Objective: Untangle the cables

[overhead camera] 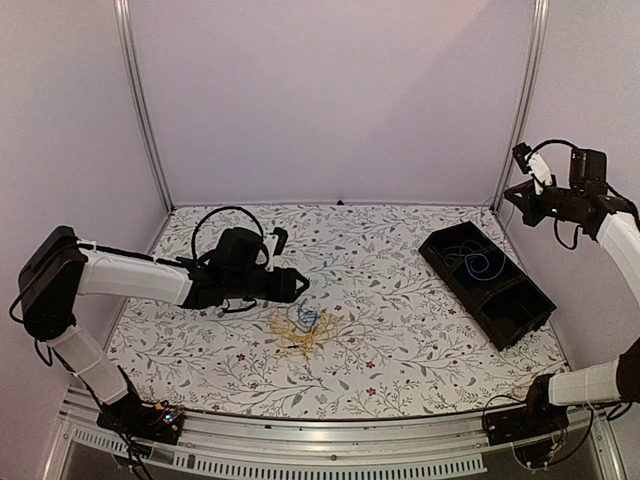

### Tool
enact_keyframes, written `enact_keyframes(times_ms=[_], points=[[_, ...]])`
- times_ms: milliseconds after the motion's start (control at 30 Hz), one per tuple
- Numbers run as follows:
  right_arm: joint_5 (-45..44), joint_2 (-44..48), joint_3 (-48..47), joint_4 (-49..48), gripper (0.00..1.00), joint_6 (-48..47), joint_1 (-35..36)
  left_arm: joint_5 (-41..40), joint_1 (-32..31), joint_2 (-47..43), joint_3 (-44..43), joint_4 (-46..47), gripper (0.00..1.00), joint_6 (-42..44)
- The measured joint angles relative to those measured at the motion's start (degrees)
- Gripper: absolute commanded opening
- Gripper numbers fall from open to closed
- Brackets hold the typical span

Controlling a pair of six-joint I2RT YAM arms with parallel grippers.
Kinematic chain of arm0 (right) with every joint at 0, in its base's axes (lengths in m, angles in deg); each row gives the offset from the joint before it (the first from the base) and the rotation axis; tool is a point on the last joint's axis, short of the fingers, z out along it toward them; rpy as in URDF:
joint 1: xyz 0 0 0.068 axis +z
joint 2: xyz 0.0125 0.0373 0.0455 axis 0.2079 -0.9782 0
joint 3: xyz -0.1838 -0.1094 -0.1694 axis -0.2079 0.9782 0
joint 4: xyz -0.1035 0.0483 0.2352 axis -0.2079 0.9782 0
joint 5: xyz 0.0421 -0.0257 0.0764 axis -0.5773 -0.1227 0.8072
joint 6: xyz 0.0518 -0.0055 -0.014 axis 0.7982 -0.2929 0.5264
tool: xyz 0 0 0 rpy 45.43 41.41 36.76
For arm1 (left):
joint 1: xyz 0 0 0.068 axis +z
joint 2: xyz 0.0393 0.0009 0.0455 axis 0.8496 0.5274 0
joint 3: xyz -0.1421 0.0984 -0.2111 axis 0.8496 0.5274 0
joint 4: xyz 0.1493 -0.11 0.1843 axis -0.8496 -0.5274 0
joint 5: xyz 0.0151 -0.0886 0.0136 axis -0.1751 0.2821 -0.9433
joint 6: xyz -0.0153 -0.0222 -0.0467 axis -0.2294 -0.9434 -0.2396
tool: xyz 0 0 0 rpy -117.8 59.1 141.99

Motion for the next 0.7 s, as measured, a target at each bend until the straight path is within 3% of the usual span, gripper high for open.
enact_keyframes(times_ms=[467,700], points=[[-0.37,2.86,0.26,0.74,0.0,0.83,0.0,-0.02,0.0,0.0,0.04,0.04,0.6,-0.24],[-2.99,4.44,5.09,3.89,0.0,-1.57,0.0,-0.02,0.0,0.07,0.04,0.07,0.61,-0.24]])
